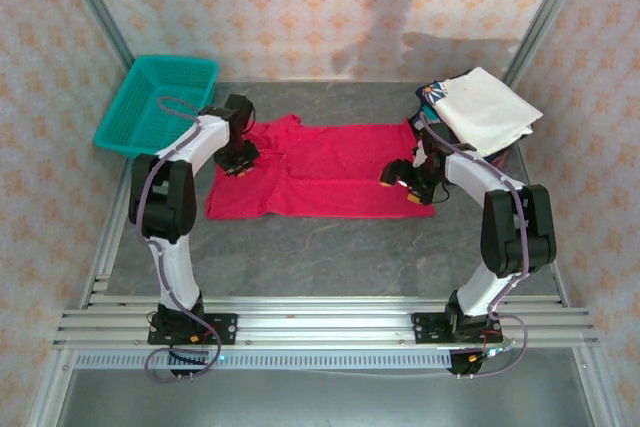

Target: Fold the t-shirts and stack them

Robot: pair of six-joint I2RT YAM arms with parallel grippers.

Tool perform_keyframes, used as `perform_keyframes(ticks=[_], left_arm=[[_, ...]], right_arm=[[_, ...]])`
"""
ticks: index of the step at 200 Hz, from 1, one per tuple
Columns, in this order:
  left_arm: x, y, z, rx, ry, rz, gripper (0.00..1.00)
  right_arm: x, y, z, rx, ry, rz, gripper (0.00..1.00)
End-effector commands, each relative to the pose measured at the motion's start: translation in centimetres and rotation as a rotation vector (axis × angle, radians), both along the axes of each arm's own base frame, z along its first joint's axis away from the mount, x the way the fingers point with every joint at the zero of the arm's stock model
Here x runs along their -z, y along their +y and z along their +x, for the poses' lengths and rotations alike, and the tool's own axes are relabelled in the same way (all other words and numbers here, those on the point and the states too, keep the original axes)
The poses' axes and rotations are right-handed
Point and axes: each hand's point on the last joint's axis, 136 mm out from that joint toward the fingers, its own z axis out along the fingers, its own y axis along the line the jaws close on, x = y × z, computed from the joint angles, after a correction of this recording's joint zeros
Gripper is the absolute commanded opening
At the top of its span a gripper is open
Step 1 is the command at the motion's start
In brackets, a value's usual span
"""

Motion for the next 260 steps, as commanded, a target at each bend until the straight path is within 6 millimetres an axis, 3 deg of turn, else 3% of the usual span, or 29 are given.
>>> perform_keyframes(ticks=[1,40,62,81,103,128,145,162,177,187,191,212,234,260], left_arm=[[0.1,-0.3,2.9,-0.010,-0.054,0.006,0.12],[2.3,0.7,5.1,0.010,0.002,0.053,0.10],[1.1,1.1,7.3,0.021,-0.054,0.071,0.11],[0.5,0.4,9.0,0.063,-0.087,0.058,0.12],[0.3,-0.6,10.0,0.106,-0.115,0.056,0.20],[-1.0,-2.1,10.5,0.185,-0.169,0.055,0.36],[-3.1,-0.7,9.3,0.135,-0.188,0.092,0.51],[-5.0,0.6,7.0,0.058,-0.209,0.089,0.68],[-6.3,1.4,4.3,0.028,-0.202,0.097,0.73],[-5.9,2.0,2.2,0.008,-0.168,0.103,0.73],[-6.8,2.2,1.5,-0.005,-0.184,0.099,0.74],[-5.8,2.6,-2.0,-0.055,-0.168,0.077,0.74],[-2.8,2.7,-4.5,-0.095,-0.124,0.054,0.70],[0.2,3.0,-5.7,-0.121,-0.083,0.055,0.45]], right_arm=[[-0.6,0.3,0.4,-0.004,-0.004,0.005,0.86],[-0.6,0.1,-0.2,-0.015,0.004,-0.007,0.86],[-0.7,0.1,-0.3,-0.017,0.000,-0.005,0.86],[-0.5,0.1,-0.4,-0.021,0.007,-0.006,0.86],[-0.4,0.2,-0.4,-0.026,0.014,-0.007,0.86],[-0.4,0.3,0.1,-0.028,0.013,-0.004,0.86],[-0.9,0.4,0.5,-0.027,0.002,-0.001,0.86],[-1.3,0.2,0.7,-0.025,-0.023,-0.010,0.86],[-1.3,-0.2,0.6,-0.024,-0.027,-0.034,0.86],[-1.1,-0.5,0.4,-0.025,-0.018,-0.053,0.86],[-1.1,-0.7,0.3,-0.021,-0.017,-0.066,0.86],[-0.5,-2.8,0.1,0.022,0.005,-0.185,0.86],[0.5,-4.4,0.4,0.072,0.028,-0.273,0.82],[2.0,-5.4,1.1,0.108,0.043,-0.333,0.68]])
